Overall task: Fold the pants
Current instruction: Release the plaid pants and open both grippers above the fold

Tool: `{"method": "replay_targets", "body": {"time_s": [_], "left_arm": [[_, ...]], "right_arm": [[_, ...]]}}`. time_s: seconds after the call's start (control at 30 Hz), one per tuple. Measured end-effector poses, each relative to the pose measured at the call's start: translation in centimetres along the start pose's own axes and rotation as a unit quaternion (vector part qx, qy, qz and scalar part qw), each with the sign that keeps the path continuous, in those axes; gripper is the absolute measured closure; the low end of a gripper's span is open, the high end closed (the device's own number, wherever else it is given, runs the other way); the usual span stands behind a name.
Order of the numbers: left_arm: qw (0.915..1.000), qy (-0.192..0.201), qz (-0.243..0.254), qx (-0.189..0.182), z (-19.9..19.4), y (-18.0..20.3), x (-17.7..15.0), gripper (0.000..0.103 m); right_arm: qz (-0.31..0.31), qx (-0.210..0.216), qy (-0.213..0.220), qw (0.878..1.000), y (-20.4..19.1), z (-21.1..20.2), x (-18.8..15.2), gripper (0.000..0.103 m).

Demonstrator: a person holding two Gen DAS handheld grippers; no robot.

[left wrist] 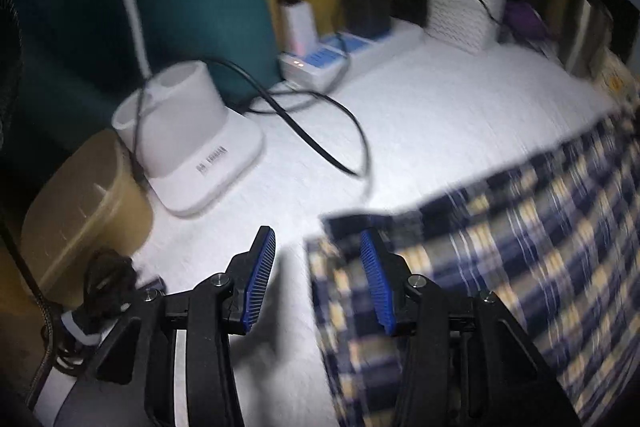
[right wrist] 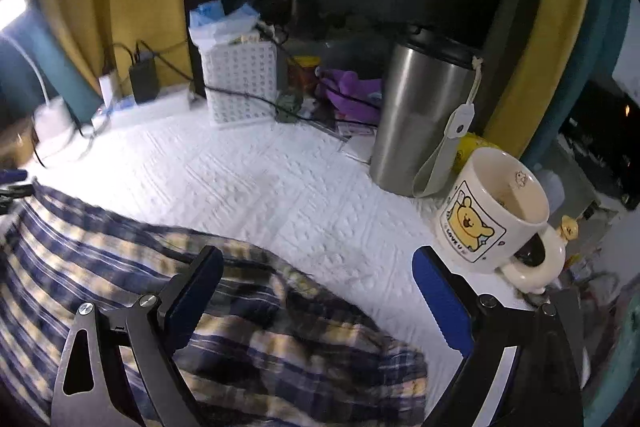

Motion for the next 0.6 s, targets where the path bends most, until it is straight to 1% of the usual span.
{"method": "replay_targets", "body": {"time_s": [0.1,0.2,0.23,0.27,0.3,0.4,0.53,0.6], "left_arm": [[0.9998,0.003,-0.016,0.013,-0.4,-0.9,0.2,0.058],[0.9997,0.014,-0.018,0.000,-2.2,-0.4,-0.5,0.058],[0.9997,0.015,-0.020,-0.005,-2.6,-0.2,-0.8,0.058],[0.9995,0.015,-0.023,-0.013,-3.1,0.1,-1.3,0.058],[0.9993,0.013,-0.027,-0.022,-3.5,0.4,-2.0,0.058],[0.9979,0.003,-0.039,-0.051,-4.3,1.2,-4.4,0.058],[0.9943,0.013,-0.049,-0.094,-5.1,2.1,-6.2,0.058],[0.9929,0.011,-0.054,-0.106,-4.9,2.3,-6.5,0.058]], "right_arm": [[-0.015,0.036,0.011,0.999,-3.4,-0.6,0.5,0.007],[-0.032,0.081,0.000,0.996,-7.5,0.1,0.2,0.008],[-0.041,0.094,-0.003,0.995,-8.9,0.6,0.0,0.012],[-0.048,0.104,-0.008,0.993,-9.9,1.0,-0.2,0.040],[-0.058,0.115,-0.029,0.991,-11.2,2.1,-0.7,0.067],[-0.064,0.131,-0.054,0.988,-13.6,3.9,-1.3,0.068],[-0.066,0.136,-0.079,0.985,-15.2,6.0,-1.7,0.068],[-0.059,0.131,-0.098,0.985,-15.5,7.6,-2.0,0.068]]}}
Point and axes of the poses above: each gripper's, at about its wrist camera, not at the fingertips, and z roughly the way its jaws point, y to its right, x to its top, the point moved 9 cm from there along z, roughly the way its jaws point
